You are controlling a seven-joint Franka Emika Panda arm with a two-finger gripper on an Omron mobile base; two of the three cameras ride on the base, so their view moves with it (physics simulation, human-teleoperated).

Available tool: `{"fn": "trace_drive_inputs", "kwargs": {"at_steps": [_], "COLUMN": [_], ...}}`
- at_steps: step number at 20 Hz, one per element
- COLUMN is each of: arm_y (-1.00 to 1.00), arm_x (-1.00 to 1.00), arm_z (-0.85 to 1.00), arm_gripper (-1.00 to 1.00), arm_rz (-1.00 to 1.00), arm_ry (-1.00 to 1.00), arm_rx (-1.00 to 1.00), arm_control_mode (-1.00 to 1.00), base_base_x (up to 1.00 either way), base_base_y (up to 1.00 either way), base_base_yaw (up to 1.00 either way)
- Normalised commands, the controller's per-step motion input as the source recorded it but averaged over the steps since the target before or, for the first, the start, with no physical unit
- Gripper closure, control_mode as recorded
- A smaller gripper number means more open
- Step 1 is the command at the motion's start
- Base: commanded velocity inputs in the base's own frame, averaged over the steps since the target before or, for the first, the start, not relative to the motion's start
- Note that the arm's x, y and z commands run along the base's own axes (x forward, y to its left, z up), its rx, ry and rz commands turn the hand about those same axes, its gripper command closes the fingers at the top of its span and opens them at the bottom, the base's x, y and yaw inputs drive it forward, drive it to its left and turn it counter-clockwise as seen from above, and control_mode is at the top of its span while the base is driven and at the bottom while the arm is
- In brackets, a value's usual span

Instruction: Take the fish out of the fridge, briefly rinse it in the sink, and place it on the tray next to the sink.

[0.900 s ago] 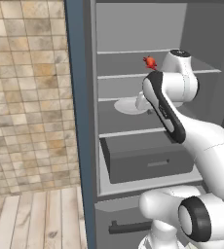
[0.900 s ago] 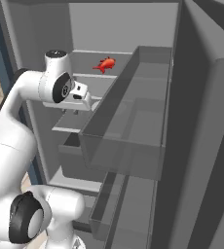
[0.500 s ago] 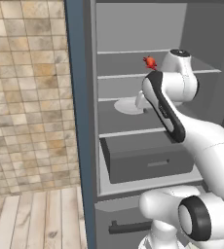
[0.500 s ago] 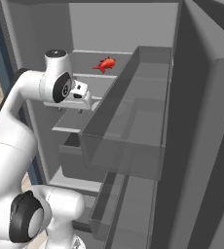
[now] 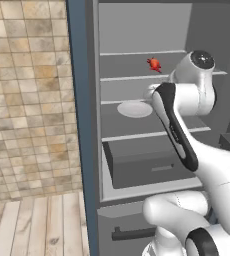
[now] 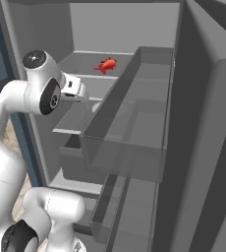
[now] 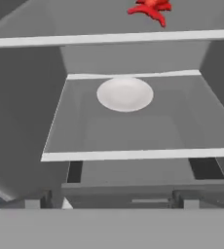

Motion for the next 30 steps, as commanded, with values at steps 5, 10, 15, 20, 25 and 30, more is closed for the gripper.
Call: {"fn": "trace_drive_inputs", "kwargs": {"at_steps": [5, 10, 15, 20, 25, 30], "arm_y": [-0.23, -0.41, -0.52, -0.12, 0.0, 0.0], "arm_x": [-0.11, 0.0, 0.04, 0.2, 0.27, 0.43], "arm_z": [0.8, 0.63, 0.54, 0.16, -0.03, -0.02], "arm_gripper": [-1.0, -1.0, -1.0, -1.0, -1.0, -1.0], "arm_rz": [-0.18, -0.05, 0.0, 0.0, 0.0, 0.0], "arm_ry": [-0.33, -0.17, -0.06, 0.0, 0.03, 0.09], "arm_rx": [0.01, 0.13, 0.15, 0.0, 0.0, 0.0], "arm_control_mode": [-1.0, -1.0, -1.0, -1.0, -1.0, -1.0], "base_base_x": [0.0, 0.0, 0.0, 0.0, 0.0, 0.0], "base_base_y": [0.0, 0.0, 0.0, 0.0, 0.0, 0.0], "base_base_yaw": [0.0, 0.0, 0.0, 0.0, 0.0, 0.0]}}
